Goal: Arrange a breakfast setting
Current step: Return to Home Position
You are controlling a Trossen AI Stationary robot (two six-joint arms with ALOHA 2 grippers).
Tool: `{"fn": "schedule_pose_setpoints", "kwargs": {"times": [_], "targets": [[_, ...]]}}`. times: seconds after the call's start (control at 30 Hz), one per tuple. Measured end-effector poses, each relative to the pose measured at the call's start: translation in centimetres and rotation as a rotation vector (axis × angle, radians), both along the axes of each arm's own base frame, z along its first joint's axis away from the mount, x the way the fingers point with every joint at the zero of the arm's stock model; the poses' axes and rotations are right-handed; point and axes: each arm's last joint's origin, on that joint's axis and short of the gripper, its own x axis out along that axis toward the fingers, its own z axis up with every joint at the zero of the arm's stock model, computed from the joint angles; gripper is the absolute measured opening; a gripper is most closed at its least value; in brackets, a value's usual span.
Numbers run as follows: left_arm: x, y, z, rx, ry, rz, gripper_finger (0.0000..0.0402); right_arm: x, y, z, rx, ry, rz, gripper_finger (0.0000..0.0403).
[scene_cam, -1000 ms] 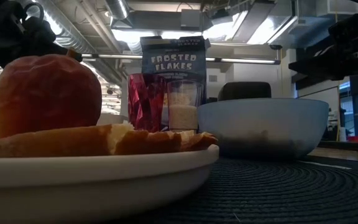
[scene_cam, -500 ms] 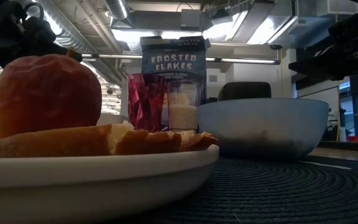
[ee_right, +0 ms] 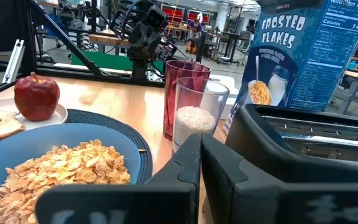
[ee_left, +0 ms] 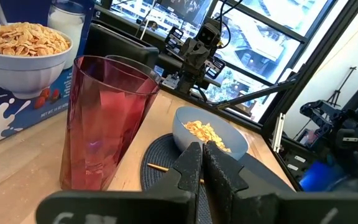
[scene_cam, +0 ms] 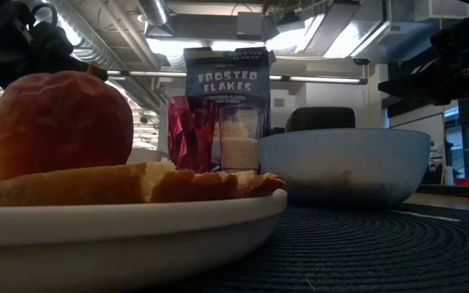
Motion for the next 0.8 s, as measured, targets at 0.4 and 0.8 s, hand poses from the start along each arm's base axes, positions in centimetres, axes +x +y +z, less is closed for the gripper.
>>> {"fn": "schedule_pose_setpoints", "kwargs": {"times": [0.4, 0.8], "targets": [[0.0, 0.0, 0.0, 0.0, 0.0, 0.0, 0.001, 0.0, 0.0, 0.0, 0.0, 0.0, 0.0, 0.0014], [0.0, 0.0, 0.0, 0.0, 0.0, 0.0, 0.001, 0.03, 0.2, -0.02, 0.0, 0.001, 0.02, 0.0014]]}}
